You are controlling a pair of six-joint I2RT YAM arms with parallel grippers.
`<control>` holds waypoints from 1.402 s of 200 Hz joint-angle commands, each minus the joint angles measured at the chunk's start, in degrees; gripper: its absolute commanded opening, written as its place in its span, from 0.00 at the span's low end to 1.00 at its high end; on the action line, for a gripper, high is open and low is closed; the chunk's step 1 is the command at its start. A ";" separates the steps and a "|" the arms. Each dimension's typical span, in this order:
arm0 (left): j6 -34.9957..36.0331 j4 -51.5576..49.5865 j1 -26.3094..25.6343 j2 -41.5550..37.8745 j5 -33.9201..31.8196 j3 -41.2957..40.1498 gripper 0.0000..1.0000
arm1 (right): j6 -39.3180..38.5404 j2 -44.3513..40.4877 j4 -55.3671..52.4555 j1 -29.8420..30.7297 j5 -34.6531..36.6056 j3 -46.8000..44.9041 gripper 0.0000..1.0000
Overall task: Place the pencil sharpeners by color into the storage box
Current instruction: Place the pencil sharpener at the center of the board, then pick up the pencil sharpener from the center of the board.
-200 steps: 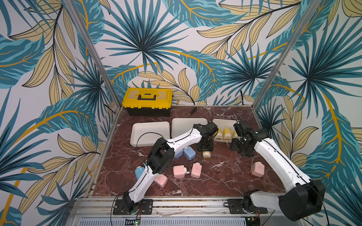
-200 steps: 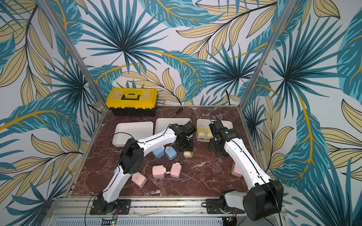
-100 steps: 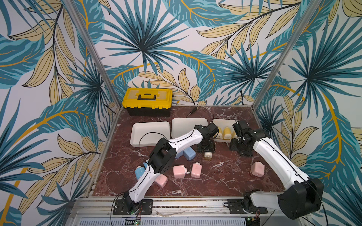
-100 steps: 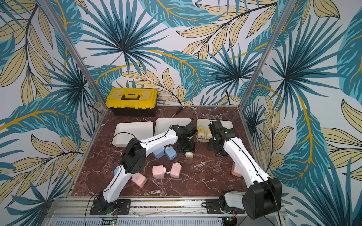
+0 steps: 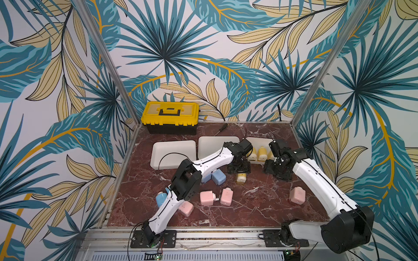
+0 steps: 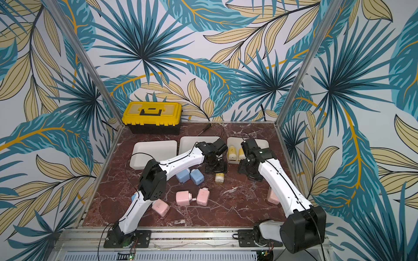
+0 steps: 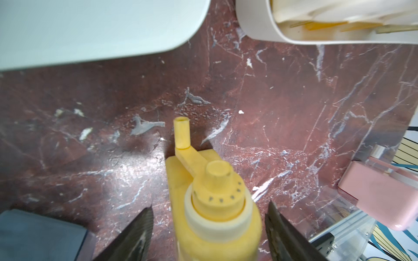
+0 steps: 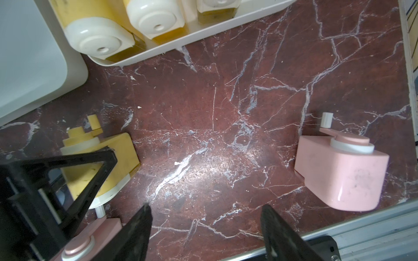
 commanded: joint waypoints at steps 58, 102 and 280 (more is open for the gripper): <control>4.64 0.17 1.71 -13.89 -1.61 -0.02 0.85 | 5.53 4.55 -7.36 11.10 0.88 13.58 0.80; 5.47 0.27 7.20 -23.32 -3.51 -8.39 0.85 | 8.15 13.47 -8.80 16.71 0.79 19.97 0.84; 7.69 3.09 36.06 -48.98 -3.99 -42.14 0.87 | 3.08 35.07 0.37 16.36 -7.84 18.37 0.84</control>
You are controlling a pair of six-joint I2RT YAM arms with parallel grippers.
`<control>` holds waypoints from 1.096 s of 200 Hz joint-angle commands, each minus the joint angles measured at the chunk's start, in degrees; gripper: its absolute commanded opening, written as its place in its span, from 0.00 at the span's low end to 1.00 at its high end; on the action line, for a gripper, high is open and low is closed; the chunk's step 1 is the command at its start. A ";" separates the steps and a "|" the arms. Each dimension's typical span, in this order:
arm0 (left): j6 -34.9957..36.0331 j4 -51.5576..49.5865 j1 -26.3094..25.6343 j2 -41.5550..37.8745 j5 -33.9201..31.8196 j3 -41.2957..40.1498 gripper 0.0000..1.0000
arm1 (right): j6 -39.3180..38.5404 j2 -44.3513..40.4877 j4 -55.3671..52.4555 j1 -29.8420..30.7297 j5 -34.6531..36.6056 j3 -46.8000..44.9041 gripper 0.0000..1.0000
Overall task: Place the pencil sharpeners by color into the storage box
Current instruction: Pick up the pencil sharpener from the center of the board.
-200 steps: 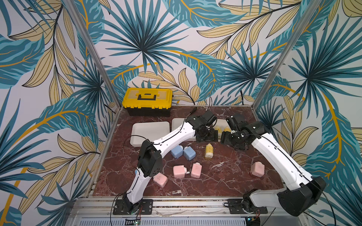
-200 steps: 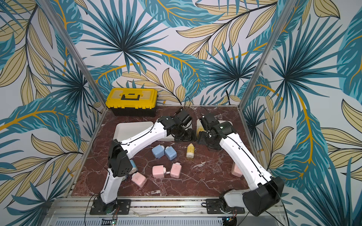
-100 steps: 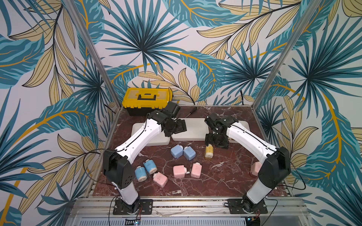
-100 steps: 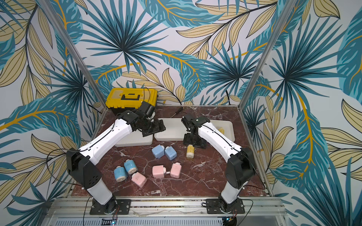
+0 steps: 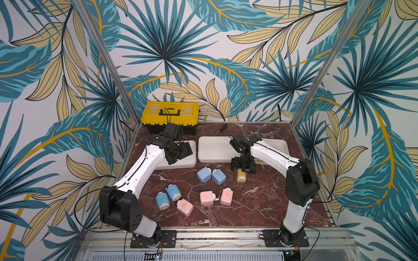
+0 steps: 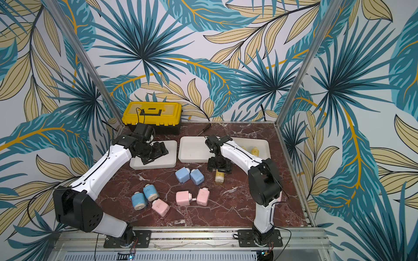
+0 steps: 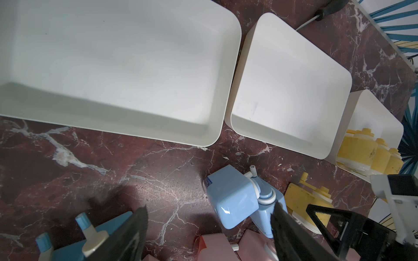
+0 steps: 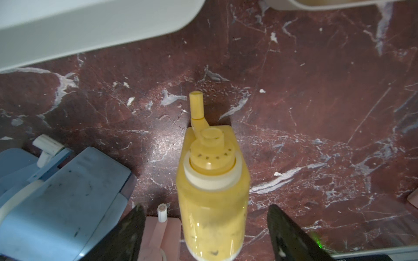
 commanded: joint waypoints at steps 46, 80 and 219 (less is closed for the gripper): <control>0.41 1.13 1.22 -1.29 1.11 -0.58 0.87 | -3.64 2.56 2.18 -1.50 -3.49 -3.38 0.70; 0.25 1.15 1.20 -0.90 1.49 -0.47 0.87 | -4.62 2.98 4.15 -1.59 -4.82 -5.72 0.64; 0.14 1.12 1.25 -0.39 1.83 -0.23 0.86 | -7.62 2.76 3.75 -1.86 -4.54 -5.17 0.38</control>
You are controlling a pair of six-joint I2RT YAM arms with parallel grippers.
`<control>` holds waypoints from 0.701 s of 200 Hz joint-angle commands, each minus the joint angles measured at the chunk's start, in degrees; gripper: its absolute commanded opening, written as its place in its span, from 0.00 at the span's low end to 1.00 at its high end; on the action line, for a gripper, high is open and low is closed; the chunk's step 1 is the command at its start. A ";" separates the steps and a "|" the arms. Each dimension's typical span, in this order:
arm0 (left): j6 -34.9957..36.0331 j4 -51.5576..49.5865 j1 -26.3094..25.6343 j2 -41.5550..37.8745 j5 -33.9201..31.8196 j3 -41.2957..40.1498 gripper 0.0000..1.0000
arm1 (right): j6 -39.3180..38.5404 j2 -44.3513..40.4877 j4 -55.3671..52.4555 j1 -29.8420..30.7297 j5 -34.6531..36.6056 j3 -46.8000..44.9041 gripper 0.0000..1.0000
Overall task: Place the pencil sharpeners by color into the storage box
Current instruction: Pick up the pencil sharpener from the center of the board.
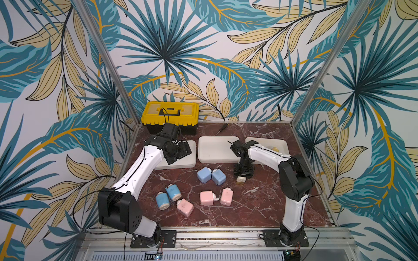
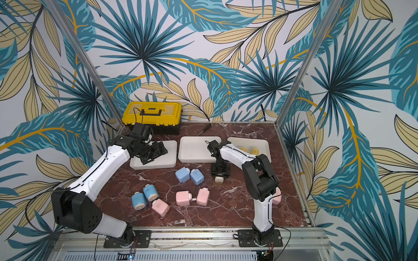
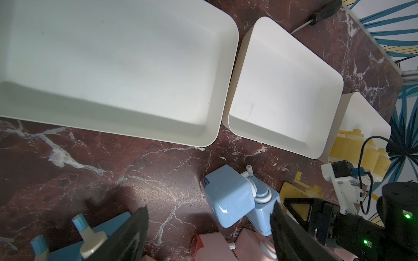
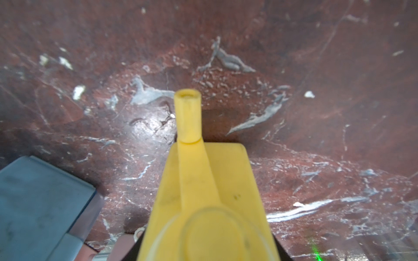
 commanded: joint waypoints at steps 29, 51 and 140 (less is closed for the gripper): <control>0.28 0.44 0.44 0.20 0.32 0.08 0.87 | -2.89 -4.34 -5.00 -0.09 3.55 2.35 0.37; 0.59 0.45 0.41 0.33 0.30 0.16 0.87 | -4.62 -7.03 -8.83 -0.47 5.87 4.98 0.37; 1.57 0.47 0.56 0.79 0.30 0.29 0.87 | -12.53 -18.14 -21.19 -13.11 13.52 12.85 0.38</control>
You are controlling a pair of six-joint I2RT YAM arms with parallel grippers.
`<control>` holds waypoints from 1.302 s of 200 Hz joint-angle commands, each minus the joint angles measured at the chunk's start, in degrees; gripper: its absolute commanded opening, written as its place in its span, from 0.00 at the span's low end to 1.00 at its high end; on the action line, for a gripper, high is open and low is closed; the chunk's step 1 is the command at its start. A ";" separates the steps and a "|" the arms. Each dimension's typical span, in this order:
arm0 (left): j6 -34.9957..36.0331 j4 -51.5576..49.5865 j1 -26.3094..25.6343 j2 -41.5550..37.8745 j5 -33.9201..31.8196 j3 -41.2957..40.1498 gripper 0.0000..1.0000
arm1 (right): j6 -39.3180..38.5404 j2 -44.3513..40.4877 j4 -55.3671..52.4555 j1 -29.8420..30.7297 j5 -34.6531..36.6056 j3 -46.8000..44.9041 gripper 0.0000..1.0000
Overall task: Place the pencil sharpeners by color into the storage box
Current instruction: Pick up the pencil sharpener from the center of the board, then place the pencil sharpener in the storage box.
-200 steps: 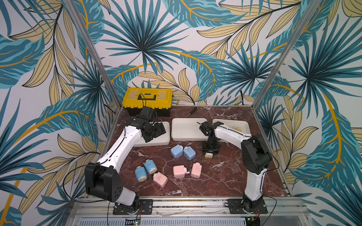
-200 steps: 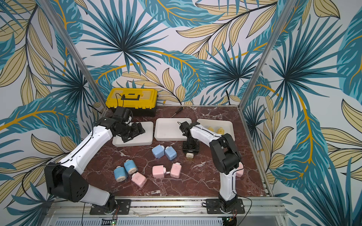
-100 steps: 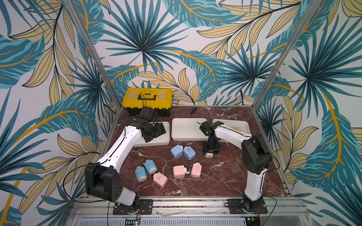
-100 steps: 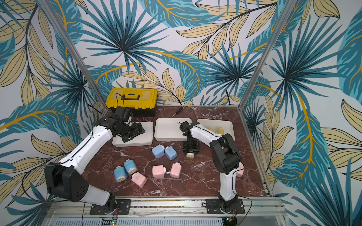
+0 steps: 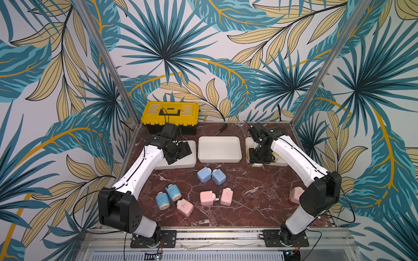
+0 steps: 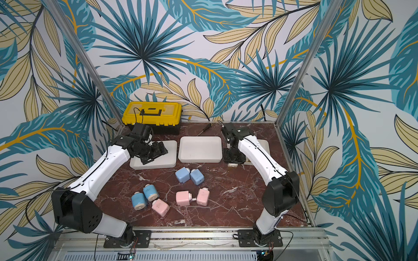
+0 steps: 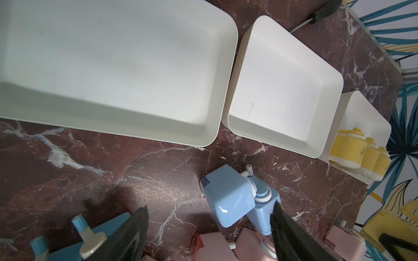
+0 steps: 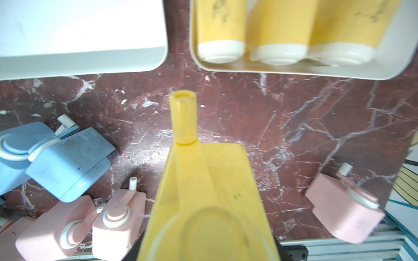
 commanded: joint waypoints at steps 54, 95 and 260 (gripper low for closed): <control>1.68 0.47 0.83 1.85 0.16 2.33 0.87 | -6.37 1.19 -4.80 -15.49 5.98 5.52 0.38; 2.18 0.32 1.97 3.75 0.19 4.27 0.87 | -8.51 5.01 -3.89 -22.54 6.51 10.53 0.38; 2.87 0.31 3.61 9.46 1.87 6.75 0.87 | -14.77 24.62 0.41 -30.11 5.16 18.99 0.38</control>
